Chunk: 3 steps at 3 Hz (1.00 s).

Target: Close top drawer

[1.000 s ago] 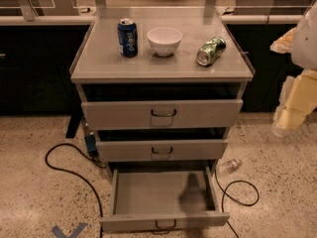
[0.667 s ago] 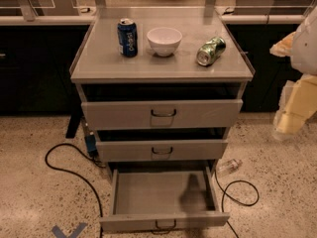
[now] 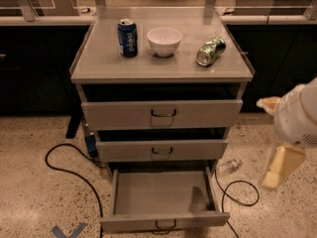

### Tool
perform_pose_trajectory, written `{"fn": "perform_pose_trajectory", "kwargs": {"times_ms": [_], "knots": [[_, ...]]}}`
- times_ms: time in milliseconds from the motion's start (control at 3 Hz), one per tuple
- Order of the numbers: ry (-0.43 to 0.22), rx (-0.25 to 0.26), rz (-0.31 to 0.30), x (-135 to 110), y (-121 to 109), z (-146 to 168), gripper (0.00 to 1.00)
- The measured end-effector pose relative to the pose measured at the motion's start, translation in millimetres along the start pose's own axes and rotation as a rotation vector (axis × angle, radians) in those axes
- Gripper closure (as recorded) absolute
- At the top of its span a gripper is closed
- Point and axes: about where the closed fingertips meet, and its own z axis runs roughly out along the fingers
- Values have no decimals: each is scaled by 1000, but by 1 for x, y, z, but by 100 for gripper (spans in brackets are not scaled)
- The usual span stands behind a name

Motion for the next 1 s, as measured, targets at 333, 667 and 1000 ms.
{"fn": "perform_pose_trajectory", "kwargs": {"times_ms": [333,667,1000], "knots": [[24,-42,34,33,30,89,0],[88,-172,118,80,83,209,0],[185,-374,180,127,166,306,0]]}}
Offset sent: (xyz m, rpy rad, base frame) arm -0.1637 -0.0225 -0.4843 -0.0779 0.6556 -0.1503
